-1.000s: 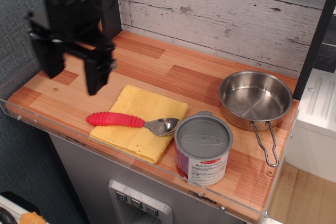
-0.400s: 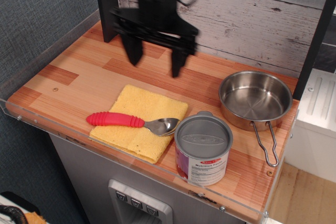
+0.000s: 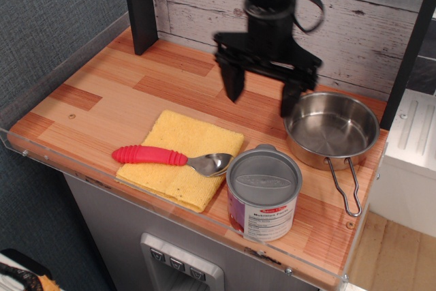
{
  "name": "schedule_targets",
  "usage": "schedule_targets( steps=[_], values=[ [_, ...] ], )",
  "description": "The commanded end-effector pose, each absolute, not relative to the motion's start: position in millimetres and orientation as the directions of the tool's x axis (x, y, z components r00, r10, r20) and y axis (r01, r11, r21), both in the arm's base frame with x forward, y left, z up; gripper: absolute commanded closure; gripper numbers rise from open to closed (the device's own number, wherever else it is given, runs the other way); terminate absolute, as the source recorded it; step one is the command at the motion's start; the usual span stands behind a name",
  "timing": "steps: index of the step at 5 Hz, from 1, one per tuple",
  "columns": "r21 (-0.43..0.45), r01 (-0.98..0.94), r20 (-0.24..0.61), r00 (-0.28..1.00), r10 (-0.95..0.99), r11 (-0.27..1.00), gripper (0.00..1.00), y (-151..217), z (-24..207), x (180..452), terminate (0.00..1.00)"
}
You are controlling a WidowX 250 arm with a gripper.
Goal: Move the pot left side of yellow cloth
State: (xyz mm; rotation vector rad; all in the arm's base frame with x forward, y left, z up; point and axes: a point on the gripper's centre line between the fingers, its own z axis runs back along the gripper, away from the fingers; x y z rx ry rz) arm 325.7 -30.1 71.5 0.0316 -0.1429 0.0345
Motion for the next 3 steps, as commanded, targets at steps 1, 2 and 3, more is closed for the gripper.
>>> schedule_targets(
  steps=[1, 2, 3],
  values=[
    [0.057, -0.014, 0.143, 0.99, 0.006, 0.998, 0.0, -41, 57, 352, 0.0],
    [0.06, -0.03, 0.146, 0.989, 0.021, 0.998, 0.0, -45, 45, 358, 0.0],
    [0.063, -0.035, 0.134, 0.991, 0.027, 0.997, 0.0, -47, 37, 359, 0.0]
  ],
)
